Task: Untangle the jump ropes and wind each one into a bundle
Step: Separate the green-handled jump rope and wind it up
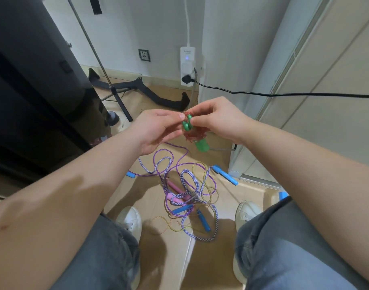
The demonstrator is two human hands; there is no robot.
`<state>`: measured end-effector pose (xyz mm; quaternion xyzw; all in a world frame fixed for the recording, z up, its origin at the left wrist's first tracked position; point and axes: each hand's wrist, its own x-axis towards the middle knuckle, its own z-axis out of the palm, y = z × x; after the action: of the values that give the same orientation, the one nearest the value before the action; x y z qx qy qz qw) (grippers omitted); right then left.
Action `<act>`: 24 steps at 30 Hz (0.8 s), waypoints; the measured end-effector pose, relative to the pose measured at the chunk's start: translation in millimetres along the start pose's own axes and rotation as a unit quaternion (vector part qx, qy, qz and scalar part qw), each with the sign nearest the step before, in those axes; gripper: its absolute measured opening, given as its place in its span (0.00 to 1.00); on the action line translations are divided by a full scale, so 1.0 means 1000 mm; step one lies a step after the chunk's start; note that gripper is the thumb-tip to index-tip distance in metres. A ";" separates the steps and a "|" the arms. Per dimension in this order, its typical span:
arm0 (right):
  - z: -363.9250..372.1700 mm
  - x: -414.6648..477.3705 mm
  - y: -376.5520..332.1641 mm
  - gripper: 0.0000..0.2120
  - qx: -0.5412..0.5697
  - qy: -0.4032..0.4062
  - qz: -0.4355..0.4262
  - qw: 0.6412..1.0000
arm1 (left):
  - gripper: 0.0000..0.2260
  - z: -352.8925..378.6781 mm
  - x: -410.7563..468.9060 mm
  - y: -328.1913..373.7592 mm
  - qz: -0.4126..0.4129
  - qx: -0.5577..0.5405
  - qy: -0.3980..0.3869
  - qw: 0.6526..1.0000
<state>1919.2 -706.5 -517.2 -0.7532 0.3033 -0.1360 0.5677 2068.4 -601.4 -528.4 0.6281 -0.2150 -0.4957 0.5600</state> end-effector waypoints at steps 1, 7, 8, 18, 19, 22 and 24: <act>0.001 0.001 0.000 0.08 -0.016 0.015 0.004 1.000 | 0.04 0.001 0.000 -0.001 0.023 0.028 0.013 0.999; 0.010 0.005 -0.002 0.09 -0.053 0.065 0.010 0.996 | 0.01 0.004 0.000 -0.005 0.163 0.232 0.079 0.956; 0.011 0.007 -0.002 0.12 -0.048 0.077 0.013 0.996 | 0.01 0.004 0.001 -0.006 0.183 0.266 0.093 0.942; 0.011 0.011 -0.007 0.14 0.098 0.109 0.063 0.987 | 0.04 0.007 0.003 -0.006 0.289 0.388 0.116 0.867; 0.010 0.010 -0.007 0.14 0.083 0.103 0.057 0.990 | 0.03 0.008 0.002 -0.006 0.287 0.399 0.115 0.863; 0.006 0.008 -0.009 0.13 0.008 0.077 0.026 0.997 | 0.03 0.012 0.000 -0.004 0.281 0.422 0.125 0.853; 0.004 0.006 -0.008 0.12 -0.020 0.066 0.006 0.998 | 0.06 0.015 0.000 -0.005 0.251 0.411 0.130 0.867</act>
<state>1928.9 -705.9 -511.4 -0.7519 0.3471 -0.1760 0.5322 2053.6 -607.1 -531.4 0.7851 -0.4750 -0.1191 0.3792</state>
